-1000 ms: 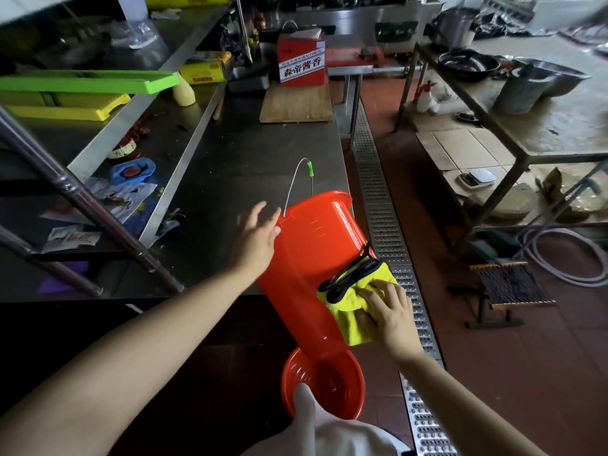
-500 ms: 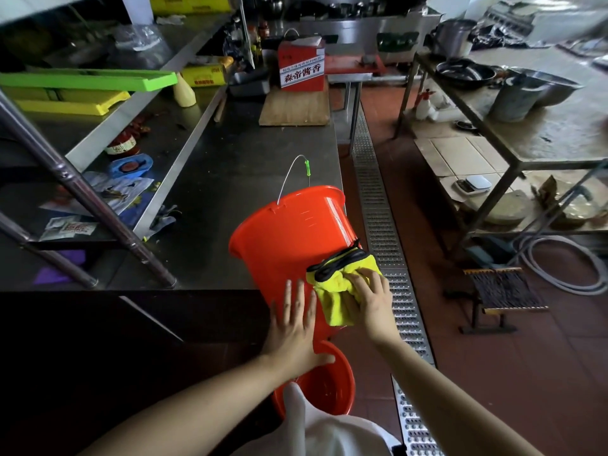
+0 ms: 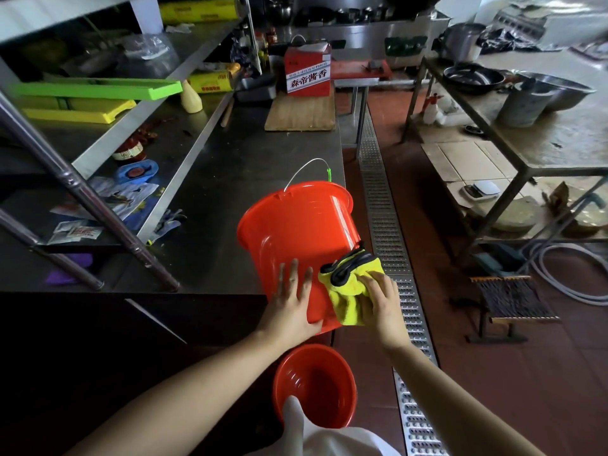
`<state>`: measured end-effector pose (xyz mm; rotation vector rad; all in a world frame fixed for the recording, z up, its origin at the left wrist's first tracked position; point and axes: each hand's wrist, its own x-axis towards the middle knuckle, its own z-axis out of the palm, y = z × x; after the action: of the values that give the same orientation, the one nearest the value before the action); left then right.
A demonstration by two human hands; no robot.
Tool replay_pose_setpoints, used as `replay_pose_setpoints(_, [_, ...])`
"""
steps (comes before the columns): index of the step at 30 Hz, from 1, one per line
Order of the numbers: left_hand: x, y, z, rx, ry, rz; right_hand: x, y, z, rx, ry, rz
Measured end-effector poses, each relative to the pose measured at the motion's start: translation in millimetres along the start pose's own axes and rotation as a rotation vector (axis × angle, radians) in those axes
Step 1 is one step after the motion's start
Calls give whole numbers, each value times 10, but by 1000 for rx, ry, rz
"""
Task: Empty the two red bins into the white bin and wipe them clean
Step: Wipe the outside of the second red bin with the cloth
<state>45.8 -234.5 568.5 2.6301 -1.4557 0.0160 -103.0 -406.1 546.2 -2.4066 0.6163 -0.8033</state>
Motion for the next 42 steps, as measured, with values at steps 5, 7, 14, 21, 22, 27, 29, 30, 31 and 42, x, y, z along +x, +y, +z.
replay_pose_setpoints(5, [258,-205,-416,-90,-52,-123,268,-192,-69,25,110,-66])
replay_pose_setpoints(7, [366,-268,-637,-141,-36,-169,419,-286,-53,15,139,-90])
replay_pose_setpoints(14, [712,-557,-1254,-384,28,-325,1034,-608,84,-29,139,-66])
replay_pose_setpoints(21, [833,-943,-1456,-859,35,-644,1653,-1078,268,-204,-38,28])
replay_pose_setpoints(22, [820,-987,-1433,-938,4,-693,1727,-1134,319,-244,-93,55])
replay_pose_setpoints(27, [789,-1252,-1188,-1268,-116,-907,1980,-1325,663,-371,-282,74])
replay_pose_setpoints(29, [751,-1339,-1097,-1340,-176,-943,2043,-1383,829,-415,-356,74])
replay_pose_setpoints(30, [736,-1376,-1050,-1376,-188,-933,2067,-1408,903,-440,-384,77])
replay_pose_setpoints(31, [730,-1412,-1014,-1397,-182,-906,2089,-1428,957,-463,-398,85])
replay_pose_setpoints(42, [663,-1739,-864,-173,-217,-31,2201,-1419,965,-451,-517,-63])
